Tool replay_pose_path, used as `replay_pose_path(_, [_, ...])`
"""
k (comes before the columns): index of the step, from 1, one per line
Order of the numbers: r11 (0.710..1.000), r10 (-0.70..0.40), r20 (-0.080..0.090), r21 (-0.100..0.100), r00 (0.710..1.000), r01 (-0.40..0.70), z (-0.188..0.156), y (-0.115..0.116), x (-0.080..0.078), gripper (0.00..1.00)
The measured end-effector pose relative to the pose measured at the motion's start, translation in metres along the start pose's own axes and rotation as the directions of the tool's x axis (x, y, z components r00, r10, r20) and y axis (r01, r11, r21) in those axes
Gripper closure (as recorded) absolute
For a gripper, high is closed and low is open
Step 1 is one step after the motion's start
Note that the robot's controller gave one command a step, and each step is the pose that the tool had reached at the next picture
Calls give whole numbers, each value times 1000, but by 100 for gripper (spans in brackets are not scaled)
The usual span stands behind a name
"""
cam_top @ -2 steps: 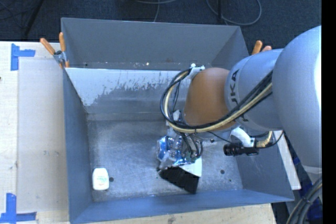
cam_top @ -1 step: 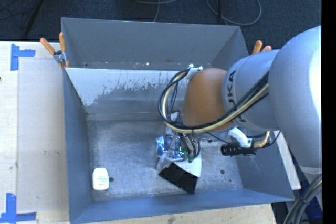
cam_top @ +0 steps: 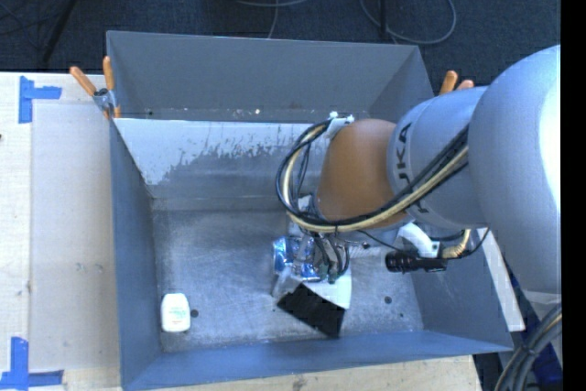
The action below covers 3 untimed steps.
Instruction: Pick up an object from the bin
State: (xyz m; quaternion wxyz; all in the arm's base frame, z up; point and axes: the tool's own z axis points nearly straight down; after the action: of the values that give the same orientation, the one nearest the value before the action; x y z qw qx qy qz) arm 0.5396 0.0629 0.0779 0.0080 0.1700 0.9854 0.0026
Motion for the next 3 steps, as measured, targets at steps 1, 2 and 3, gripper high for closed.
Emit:
replay_pose_path(1, [1000,-31,-26,5,999,31,2,2,-10,0])
replay_pose_path(2, [978,-209,-21,-4,978,209,2,5,-26,0])
replay_pose_path(3, [940,-341,-47,-17,939,340,2,-9,-58,100])
